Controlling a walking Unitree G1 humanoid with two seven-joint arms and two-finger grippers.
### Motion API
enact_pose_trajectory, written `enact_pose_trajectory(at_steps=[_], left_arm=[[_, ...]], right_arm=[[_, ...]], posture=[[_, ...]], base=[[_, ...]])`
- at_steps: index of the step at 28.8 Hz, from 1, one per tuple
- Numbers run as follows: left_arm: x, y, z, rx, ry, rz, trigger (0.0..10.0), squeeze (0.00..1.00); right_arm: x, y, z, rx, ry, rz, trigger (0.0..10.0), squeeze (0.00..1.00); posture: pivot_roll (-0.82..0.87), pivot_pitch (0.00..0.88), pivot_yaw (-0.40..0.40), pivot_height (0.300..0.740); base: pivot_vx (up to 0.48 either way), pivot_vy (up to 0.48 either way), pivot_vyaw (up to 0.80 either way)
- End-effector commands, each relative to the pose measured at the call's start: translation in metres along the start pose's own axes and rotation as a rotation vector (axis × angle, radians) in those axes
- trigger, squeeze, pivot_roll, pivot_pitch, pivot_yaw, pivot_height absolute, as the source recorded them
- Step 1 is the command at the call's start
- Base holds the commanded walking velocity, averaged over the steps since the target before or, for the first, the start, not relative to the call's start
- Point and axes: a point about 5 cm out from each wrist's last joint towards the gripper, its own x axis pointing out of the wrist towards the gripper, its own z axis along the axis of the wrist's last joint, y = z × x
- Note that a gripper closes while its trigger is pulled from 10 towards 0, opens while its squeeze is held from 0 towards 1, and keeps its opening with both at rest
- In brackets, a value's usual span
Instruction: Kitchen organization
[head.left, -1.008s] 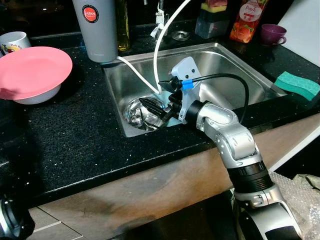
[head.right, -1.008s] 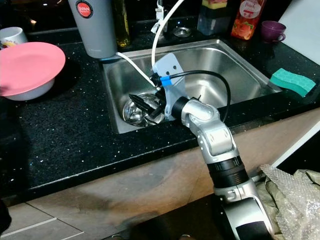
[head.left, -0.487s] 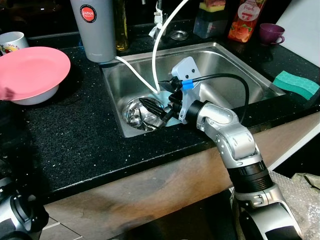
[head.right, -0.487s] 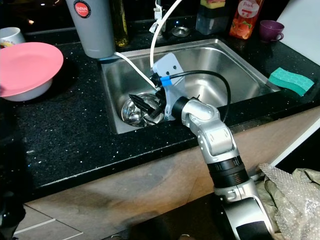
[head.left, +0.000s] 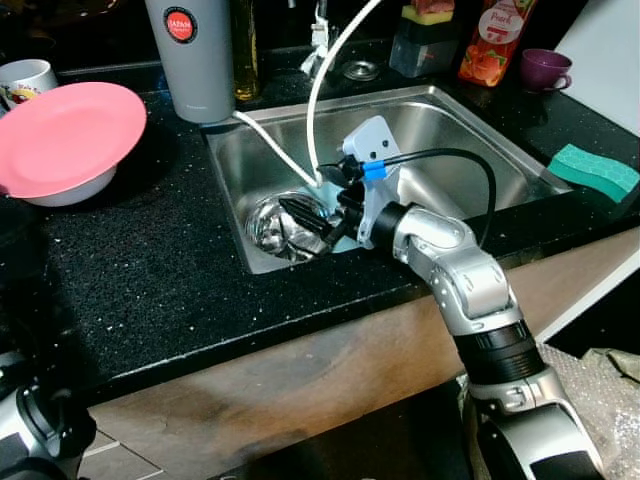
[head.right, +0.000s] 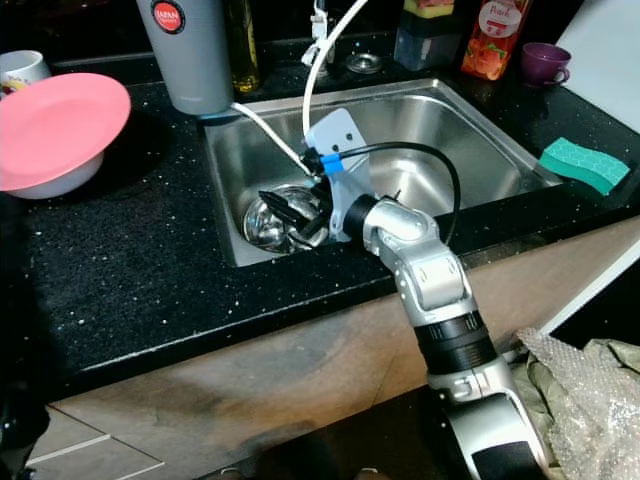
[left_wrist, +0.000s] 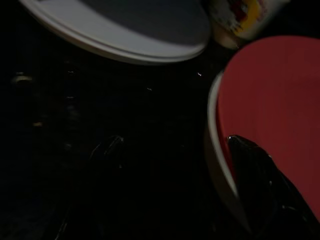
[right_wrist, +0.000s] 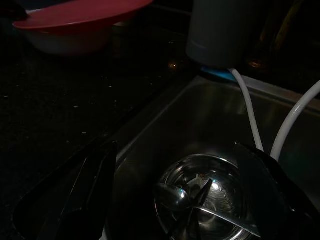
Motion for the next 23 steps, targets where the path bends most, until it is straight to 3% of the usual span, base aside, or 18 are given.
enact_pose_trajectory(at_steps=[1, 9, 14, 18, 19, 23], left_arm=[[0.002, -0.001, -0.002, 0.012, 0.028, -0.007, 10.0, 0.00], [0.008, -0.009, 0.006, 0.052, 0.014, -0.033, 10.0, 0.00], [0.008, -0.009, 0.014, 0.122, -0.023, -0.040, 10.0, 0.00], [0.006, -0.012, 0.025, 0.217, -0.105, -0.031, 10.0, 0.00], [0.003, -0.017, 0.035, 0.261, -0.187, -0.040, 10.0, 0.00], [-0.001, -0.027, 0.049, 0.306, -0.282, -0.062, 10.0, 0.00]], right_arm=[[0.001, 0.000, 0.002, -0.010, -0.007, 0.004, 10.0, 0.00], [0.000, -0.001, 0.003, -0.008, -0.011, -0.008, 10.0, 0.00], [0.000, -0.001, 0.003, -0.008, -0.013, -0.012, 10.0, 0.00], [0.000, -0.001, 0.003, -0.007, -0.015, -0.013, 10.0, 0.00], [0.000, -0.001, 0.003, -0.008, -0.016, -0.013, 10.0, 0.00], [0.000, -0.001, 0.004, -0.009, -0.019, -0.012, 10.0, 0.00]], posture=[[0.04, 0.097, -0.033, 0.740], [0.04, 0.100, -0.020, 0.740], [0.04, 0.100, -0.017, 0.740], [0.05, 0.099, -0.018, 0.740], [0.05, 0.100, -0.020, 0.740], [0.05, 0.100, -0.020, 0.740]], base=[[0.000, 0.000, 0.00], [0.000, 0.000, 0.00], [0.000, 0.000, 0.00], [0.000, 0.000, 0.00], [0.000, 0.000, 0.00], [0.000, 0.000, 0.00]])
